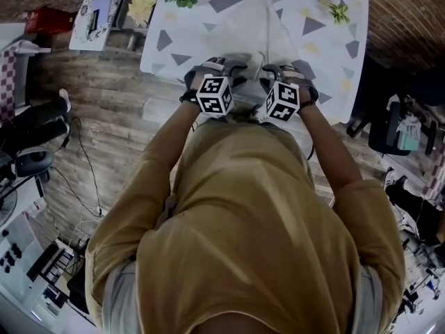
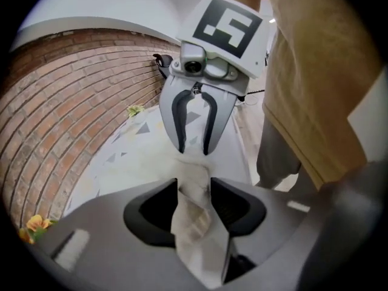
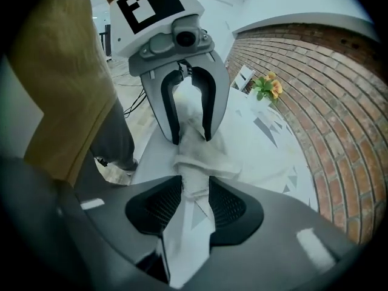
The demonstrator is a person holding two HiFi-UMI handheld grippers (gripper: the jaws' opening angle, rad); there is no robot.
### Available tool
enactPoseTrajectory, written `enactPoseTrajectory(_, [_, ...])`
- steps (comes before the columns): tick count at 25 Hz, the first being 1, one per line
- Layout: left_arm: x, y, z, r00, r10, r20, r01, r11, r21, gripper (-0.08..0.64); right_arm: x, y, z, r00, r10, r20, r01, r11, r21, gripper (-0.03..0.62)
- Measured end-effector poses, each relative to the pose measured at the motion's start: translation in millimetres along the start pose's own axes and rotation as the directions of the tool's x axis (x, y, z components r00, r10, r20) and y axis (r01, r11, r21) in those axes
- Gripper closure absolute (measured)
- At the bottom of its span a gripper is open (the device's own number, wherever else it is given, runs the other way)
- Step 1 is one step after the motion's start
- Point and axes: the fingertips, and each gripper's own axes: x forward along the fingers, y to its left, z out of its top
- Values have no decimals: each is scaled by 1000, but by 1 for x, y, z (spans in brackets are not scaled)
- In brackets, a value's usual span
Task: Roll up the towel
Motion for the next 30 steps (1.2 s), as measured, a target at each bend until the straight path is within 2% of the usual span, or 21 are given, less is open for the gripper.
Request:
enactPoseTrajectory(5, [5,-4,-1,999,-23,-44,27,996,80,380,-8,5,-1,1000,3,10,-3,1000,-25,463])
enactPoseTrajectory(11, [7,-5,-3,996,-74,-43,74,997,-2,393,-4,9,-4,1000,17,7,-17,1000,2,463])
enactPoseTrajectory(15, [5,2,-2,999,-41,-10,40,998,-57,440,-3,5,-2,1000,-4,-2,4,1000,-12,463])
enactPoseTrajectory(20, [-2,9,6,999,-22,37,26,994,-106,449,0,5,-2,1000,-23,-4,23,999,-45,464])
enactPoseTrajectory(23, [-6,14,11,998,-15,68,23,992,-126,452,-2,1,-2,999,-49,4,49,999,-14,465])
enactPoseTrajectory(28, [-11,17,16,995,-4,99,20,987,-161,453,-2,-3,-1,997,-71,19,69,994,90,471])
enactPoseTrajectory(30, [-12,16,14,995,-3,100,20,986,-167,453,-4,-2,0,997,-71,28,67,992,105,503])
